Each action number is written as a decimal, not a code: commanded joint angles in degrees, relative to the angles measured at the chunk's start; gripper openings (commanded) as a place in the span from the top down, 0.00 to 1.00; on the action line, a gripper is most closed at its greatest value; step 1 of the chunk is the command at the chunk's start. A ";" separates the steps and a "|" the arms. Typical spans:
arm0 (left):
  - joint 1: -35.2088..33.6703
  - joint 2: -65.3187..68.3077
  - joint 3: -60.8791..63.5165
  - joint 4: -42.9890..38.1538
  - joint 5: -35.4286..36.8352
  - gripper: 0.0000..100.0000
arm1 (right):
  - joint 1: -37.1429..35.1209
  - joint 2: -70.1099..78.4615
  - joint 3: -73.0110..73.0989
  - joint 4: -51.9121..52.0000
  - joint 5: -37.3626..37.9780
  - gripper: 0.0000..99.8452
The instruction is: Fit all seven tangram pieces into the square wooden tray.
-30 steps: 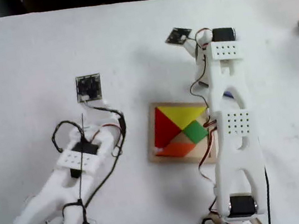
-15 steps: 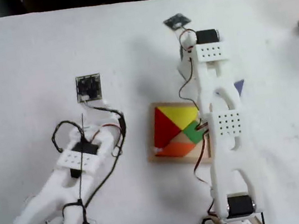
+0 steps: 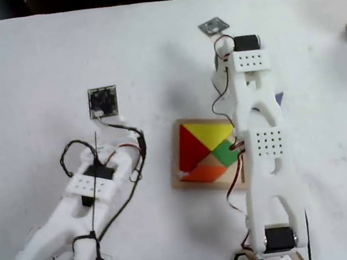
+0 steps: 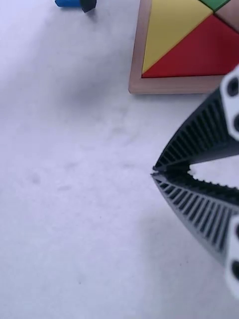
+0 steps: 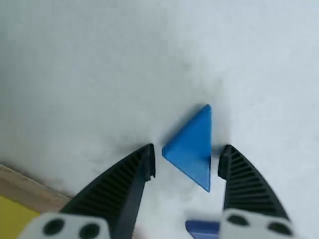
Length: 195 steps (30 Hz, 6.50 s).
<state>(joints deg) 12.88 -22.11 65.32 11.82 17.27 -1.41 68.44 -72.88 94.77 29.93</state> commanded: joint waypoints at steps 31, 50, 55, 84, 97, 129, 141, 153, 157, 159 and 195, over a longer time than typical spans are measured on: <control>-0.31 -1.54 -0.97 -1.49 -0.79 0.98 | -0.04 -1.45 -0.44 -4.62 -10.99 0.76; -0.84 -1.63 -0.97 -1.49 -0.79 0.98 | 0.75 -0.13 -0.97 -0.66 -7.65 0.94; -0.84 -1.63 -1.05 -1.49 -0.79 0.98 | 0.84 -0.57 -1.05 1.27 -7.65 0.98; -0.84 -1.63 -0.62 -3.60 -0.79 0.98 | 6.11 -32.57 39.65 3.65 -6.51 0.98; -0.84 -1.63 -0.62 -3.69 -0.79 0.98 | 10.86 -33.45 45.54 0.13 -2.29 0.94; -0.92 -1.63 -0.62 -3.87 -0.79 0.98 | 7.87 -60.35 87.30 -25.63 -26.73 0.84; -0.92 -1.63 -0.62 -3.69 -0.79 0.98 | 5.41 -50.24 83.16 -30.90 -41.76 0.84; -0.92 -1.71 -0.62 -3.69 -0.79 0.98 | 16.22 -47.43 79.47 -26.33 -36.84 0.84; -0.92 -1.71 -0.62 -3.69 -0.79 0.98 | 18.86 -47.43 79.47 -26.24 -33.23 0.84; -0.92 -1.71 -0.62 -3.69 -0.79 0.98 | 19.65 -47.69 79.47 -26.15 -32.35 0.84; -0.92 -1.63 -0.62 -3.60 -0.79 0.98 | 17.45 -35.21 59.08 -23.78 -42.73 0.83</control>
<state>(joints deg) 12.35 -22.11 65.32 9.27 17.27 14.68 32.92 -9.05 71.21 -12.79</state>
